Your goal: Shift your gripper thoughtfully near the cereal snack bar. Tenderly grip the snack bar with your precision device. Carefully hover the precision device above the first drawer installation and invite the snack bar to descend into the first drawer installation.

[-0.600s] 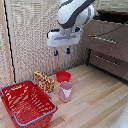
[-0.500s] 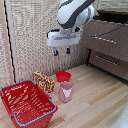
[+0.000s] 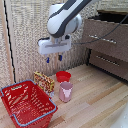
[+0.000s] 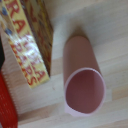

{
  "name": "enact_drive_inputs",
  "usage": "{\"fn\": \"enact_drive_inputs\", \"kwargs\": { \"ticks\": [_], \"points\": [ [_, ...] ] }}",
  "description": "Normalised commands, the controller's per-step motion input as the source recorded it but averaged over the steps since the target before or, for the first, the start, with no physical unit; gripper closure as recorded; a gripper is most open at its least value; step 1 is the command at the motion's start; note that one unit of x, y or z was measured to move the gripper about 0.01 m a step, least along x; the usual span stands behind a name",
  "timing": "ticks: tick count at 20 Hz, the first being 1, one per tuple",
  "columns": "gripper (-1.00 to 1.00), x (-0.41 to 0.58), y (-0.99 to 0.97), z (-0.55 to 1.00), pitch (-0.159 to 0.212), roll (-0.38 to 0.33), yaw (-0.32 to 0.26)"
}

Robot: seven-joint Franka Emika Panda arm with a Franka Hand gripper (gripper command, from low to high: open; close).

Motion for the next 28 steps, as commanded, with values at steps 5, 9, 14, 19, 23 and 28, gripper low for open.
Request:
{"fn": "enact_drive_inputs", "kwargs": {
  "ticks": [5, 9, 14, 19, 23, 28],
  "points": [
    [-1.0, 0.563, 0.62, -0.09, 0.089, -0.123, 0.003],
    [-1.0, 0.571, 0.44, -0.18, 0.115, -0.133, 0.066],
    [-1.0, 0.475, 0.18, -0.23, 0.102, -0.1, 0.172],
    [-1.0, 0.376, 0.14, -0.24, 0.036, -0.096, 0.22],
    [-1.0, 0.113, 0.2, -0.21, 0.001, -0.107, 0.16],
    [1.0, -0.007, 0.2, -0.09, 0.02, -0.063, 0.066]
  ]
}}
